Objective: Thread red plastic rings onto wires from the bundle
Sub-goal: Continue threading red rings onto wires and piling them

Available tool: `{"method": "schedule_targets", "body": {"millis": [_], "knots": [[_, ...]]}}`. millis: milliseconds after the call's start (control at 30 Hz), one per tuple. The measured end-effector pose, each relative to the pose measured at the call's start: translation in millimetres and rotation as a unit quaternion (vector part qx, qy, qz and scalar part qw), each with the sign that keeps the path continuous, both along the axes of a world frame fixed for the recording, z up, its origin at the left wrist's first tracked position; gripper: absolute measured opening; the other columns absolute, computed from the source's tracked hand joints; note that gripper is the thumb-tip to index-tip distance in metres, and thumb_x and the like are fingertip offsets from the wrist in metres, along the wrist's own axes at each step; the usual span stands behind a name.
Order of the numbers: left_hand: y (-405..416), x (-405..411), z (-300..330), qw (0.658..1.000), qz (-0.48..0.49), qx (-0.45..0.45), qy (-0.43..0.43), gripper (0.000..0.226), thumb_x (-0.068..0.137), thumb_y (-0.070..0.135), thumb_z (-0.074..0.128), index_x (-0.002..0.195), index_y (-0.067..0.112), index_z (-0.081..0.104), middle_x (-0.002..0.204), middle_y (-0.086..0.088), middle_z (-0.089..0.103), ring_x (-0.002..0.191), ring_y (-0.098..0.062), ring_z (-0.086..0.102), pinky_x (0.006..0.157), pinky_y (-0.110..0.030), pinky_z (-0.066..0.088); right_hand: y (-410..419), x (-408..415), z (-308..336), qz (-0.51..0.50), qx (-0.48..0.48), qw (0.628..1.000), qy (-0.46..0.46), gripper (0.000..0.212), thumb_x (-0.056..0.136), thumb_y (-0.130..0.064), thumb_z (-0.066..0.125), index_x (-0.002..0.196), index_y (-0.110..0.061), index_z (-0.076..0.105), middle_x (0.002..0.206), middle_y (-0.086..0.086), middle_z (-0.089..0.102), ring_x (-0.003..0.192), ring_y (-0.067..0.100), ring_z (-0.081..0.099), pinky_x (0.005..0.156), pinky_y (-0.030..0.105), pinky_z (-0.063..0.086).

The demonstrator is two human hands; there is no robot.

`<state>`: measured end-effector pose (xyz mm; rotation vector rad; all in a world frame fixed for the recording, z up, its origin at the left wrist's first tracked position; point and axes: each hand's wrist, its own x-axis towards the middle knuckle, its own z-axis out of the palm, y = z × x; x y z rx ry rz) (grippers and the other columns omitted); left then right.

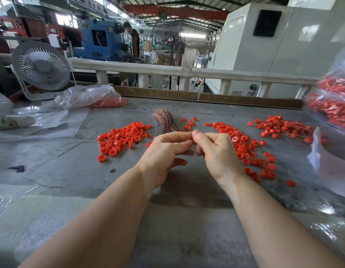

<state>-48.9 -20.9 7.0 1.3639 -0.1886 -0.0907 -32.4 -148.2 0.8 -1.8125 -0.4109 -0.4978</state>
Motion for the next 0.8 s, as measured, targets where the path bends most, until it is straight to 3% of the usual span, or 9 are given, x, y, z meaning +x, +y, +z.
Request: {"method": "schedule_targets", "body": {"millis": [167,300,467,667,800], "knots": [[-0.2,0.0,0.5,1.000,-0.003,-0.011,0.011,0.025,0.090,0.004,0.052,0.086,0.018,0.072,0.071,-0.001,0.068,0.067,-0.009,0.061,0.050,-0.018,0.045,0.1,1.0,0.0,0.003,0.024,1.000,0.009,0.049,0.092,-0.016,0.054,0.043,-0.012,0.047,0.034,-0.011,0.040,0.040,0.001,0.039,0.049,0.013,0.030],[1.0,0.1,0.9,0.999,-0.017,-0.044,0.025,0.016,0.089,0.020,0.056,0.084,0.015,0.070,0.074,-0.002,0.067,0.069,-0.012,0.062,0.050,-0.018,0.046,2.7,-0.7,0.2,0.037,0.027,0.999,0.013,0.046,0.094,-0.016,0.051,0.048,-0.013,0.052,0.038,-0.012,0.047,0.043,0.000,0.045,0.052,0.013,0.034],[-0.3,-0.8,0.6,0.999,-0.019,-0.015,0.031,0.019,0.065,0.038,0.067,0.069,0.020,0.072,0.066,0.002,0.064,0.063,-0.006,0.058,0.052,-0.015,0.043,3.8,-0.7,0.6,0.056,0.012,0.998,0.036,0.048,0.094,-0.020,0.050,0.047,-0.012,0.051,0.052,0.008,0.052,0.051,0.008,0.042,0.058,0.027,0.034],[2.2,0.4,0.3,0.999,-0.016,-0.019,0.035,0.016,0.059,0.039,0.070,0.062,0.022,0.070,0.063,0.001,0.056,0.059,-0.004,0.054,0.057,-0.018,0.040,5.5,-1.6,-1.9,0.096,0.025,0.994,0.047,0.046,0.097,-0.020,0.045,0.054,-0.008,0.055,0.048,-0.009,0.055,0.047,-0.002,0.043,0.051,0.009,0.033],[2.0,0.6,-0.2,0.999,-0.018,-0.024,0.028,0.016,0.058,0.038,0.070,0.061,0.023,0.070,0.061,0.003,0.056,0.059,-0.005,0.054,0.057,-0.018,0.039,5.8,-2.5,-2.1,0.102,0.032,0.993,0.048,0.048,0.098,-0.020,0.040,0.052,-0.011,0.051,0.046,-0.012,0.054,0.046,-0.003,0.043,0.049,0.007,0.033]]}}
